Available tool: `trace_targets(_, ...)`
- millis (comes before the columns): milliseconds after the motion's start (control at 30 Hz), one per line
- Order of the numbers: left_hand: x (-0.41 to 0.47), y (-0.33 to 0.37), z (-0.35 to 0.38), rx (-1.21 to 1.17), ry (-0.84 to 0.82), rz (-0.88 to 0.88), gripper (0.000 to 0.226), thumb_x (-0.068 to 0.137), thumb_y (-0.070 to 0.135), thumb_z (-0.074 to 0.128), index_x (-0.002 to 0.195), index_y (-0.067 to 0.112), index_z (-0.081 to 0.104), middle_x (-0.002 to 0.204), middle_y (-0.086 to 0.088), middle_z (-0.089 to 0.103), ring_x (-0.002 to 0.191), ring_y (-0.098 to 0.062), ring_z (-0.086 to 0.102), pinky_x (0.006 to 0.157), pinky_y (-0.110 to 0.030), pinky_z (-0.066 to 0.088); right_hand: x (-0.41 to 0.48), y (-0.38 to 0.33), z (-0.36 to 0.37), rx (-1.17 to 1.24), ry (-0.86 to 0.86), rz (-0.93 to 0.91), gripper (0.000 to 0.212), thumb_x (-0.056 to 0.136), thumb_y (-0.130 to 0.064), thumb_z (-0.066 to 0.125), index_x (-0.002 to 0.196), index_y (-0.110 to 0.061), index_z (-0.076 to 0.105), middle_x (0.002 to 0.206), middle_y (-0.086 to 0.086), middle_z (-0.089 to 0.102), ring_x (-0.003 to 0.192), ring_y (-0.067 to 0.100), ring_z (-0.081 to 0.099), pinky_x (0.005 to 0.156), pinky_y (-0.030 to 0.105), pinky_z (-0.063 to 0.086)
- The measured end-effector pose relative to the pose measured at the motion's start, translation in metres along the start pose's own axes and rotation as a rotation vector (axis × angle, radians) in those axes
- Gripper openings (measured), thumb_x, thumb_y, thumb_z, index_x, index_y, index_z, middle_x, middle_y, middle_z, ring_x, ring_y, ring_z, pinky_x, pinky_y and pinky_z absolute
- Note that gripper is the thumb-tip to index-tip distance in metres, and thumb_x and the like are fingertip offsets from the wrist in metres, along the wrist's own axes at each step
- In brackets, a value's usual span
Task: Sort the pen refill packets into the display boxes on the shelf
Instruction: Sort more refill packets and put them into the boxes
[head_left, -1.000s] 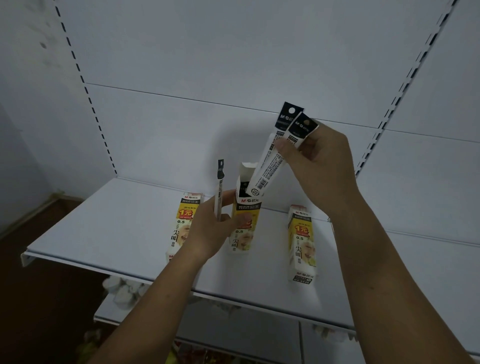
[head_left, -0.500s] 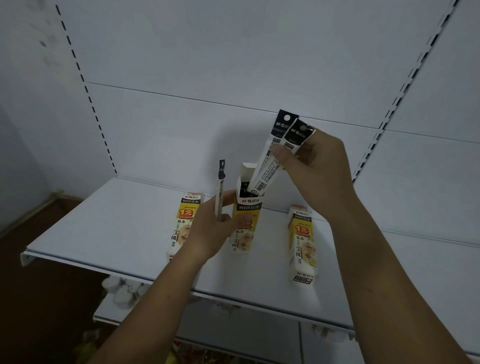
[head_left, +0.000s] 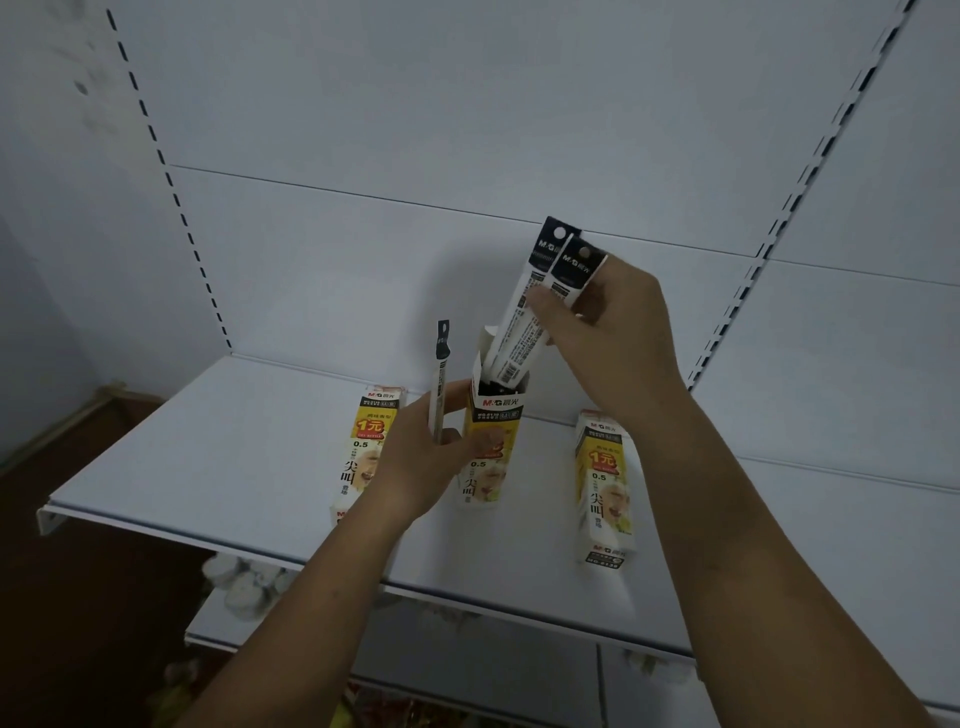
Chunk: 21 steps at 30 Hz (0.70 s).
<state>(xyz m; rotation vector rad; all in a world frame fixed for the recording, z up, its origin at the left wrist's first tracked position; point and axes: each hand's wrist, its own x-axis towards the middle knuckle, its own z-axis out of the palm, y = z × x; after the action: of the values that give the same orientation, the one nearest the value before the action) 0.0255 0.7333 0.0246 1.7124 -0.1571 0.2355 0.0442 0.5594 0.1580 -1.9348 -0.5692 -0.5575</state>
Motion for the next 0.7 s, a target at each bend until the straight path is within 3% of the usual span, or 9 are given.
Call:
trace_targets(100, 0.0, 0.0, 0.0, 0.013, -0.003, -0.005, 0.044, 0.09, 0.017, 0.081, 0.115, 0.049, 0.062, 0.107, 0.039, 0.07, 0.057, -0.008, 0.064, 0.06, -0.017, 0.055, 0.001, 0.001, 0.001, 0.043, -0.049, -0.002, 0.027, 0.097, -0.018, 0.073, 0.099, -0.045, 0.067, 0.097, 0.001, 0.077, 0.088, 0.031, 0.072, 0.079, 0.049, 0.06)
trace_targets(300, 0.0, 0.0, 0.0, -0.007, 0.007, -0.006, 0.044, 0.089, 0.016, 0.081, 0.114, 0.048, 0.063, 0.112, 0.03, 0.074, 0.058, -0.018, 0.061, 0.059, -0.018, 0.054, 0.0, 0.021, 0.011, 0.0, -0.099, 0.086, 0.011, 0.097, -0.025, 0.07, 0.098, -0.036, 0.071, 0.094, -0.001, 0.077, 0.088, 0.025, 0.074, 0.078, 0.052, 0.062)
trace_targets(467, 0.0, -0.001, -0.001, -0.005, 0.002, -0.008, 0.046, 0.089, 0.015, 0.082, 0.114, 0.049, 0.063, 0.113, 0.029, 0.073, 0.06, -0.021, 0.061, 0.059, -0.018, 0.054, 0.005, 0.015, 0.003, 0.025, 0.022, 0.046, 0.005, 0.101, -0.022, 0.068, 0.103, -0.022, 0.072, 0.092, 0.001, 0.077, 0.083, 0.018, 0.075, 0.075, 0.047, 0.063)
trace_targets(533, 0.0, -0.001, -0.001, -0.001, 0.001, 0.004, 0.046, 0.089, 0.015, 0.081, 0.116, 0.048, 0.064, 0.114, 0.027, 0.074, 0.06, -0.024, 0.058, 0.059, -0.018, 0.053, 0.005, 0.012, 0.003, 0.033, 0.012, 0.028, 0.009, 0.101, -0.021, 0.068, 0.108, -0.025, 0.071, 0.094, -0.004, 0.077, 0.084, 0.014, 0.074, 0.076, 0.04, 0.062)
trace_targets(600, 0.0, 0.0, -0.001, 0.002, -0.003, 0.012, 0.045, 0.09, 0.015, 0.081, 0.116, 0.047, 0.064, 0.113, 0.027, 0.074, 0.057, -0.017, 0.06, 0.058, -0.017, 0.053, 0.0, 0.014, 0.009, 0.004, -0.067, 0.023, 0.014, 0.101, -0.02, 0.068, 0.114, -0.026, 0.071, 0.097, -0.008, 0.076, 0.085, 0.012, 0.073, 0.077, 0.036, 0.061)
trace_targets(700, 0.0, 0.001, -0.001, 0.007, -0.009, 0.013, 0.043, 0.09, 0.016, 0.081, 0.118, 0.045, 0.064, 0.113, 0.027, 0.074, 0.056, -0.01, 0.063, 0.059, -0.017, 0.053, -0.004, 0.023, 0.015, -0.006, -0.113, 0.04, 0.013, 0.1, -0.025, 0.069, 0.113, -0.026, 0.072, 0.095, 0.001, 0.076, 0.087, 0.021, 0.073, 0.08, 0.046, 0.061)
